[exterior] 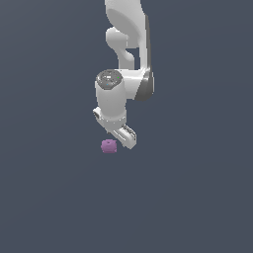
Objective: Pick up the object and move it to a goal position.
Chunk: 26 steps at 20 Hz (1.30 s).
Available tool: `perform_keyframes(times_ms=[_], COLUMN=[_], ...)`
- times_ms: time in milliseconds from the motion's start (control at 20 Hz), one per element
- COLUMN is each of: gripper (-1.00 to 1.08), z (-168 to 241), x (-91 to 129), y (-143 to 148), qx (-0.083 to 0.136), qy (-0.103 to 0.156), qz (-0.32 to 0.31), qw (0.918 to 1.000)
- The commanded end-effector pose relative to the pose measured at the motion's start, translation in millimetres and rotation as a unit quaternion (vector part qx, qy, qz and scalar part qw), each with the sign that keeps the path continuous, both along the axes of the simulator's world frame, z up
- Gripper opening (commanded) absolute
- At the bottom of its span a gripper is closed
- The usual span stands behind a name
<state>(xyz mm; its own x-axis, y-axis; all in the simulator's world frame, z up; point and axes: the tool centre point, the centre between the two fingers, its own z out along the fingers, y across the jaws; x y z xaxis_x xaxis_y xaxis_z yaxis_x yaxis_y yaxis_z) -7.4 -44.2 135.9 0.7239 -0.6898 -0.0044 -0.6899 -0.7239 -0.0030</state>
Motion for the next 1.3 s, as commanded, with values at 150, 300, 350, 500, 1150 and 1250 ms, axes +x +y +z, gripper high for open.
perform_keyframes(times_ms=[150, 300, 350, 500, 1150, 1250], gripper=[1.0, 1.0, 1.0, 1.0, 1.0, 1.0], z=[-9, -13, -14, -19, -32, -33], x=[-3, -4, -5, -6, -12, -13], y=[-9, -14, -16, -21, -39, -40], qx=[0.001, 0.001, 0.001, 0.0, -0.002, -0.002], qy=[0.001, 0.001, 0.002, 0.002, 0.001, 0.001], qz=[-0.088, -0.136, -0.152, -0.199, -0.354, -0.366], qw=[0.9961, 0.9907, 0.9885, 0.9801, 0.9354, 0.9307])
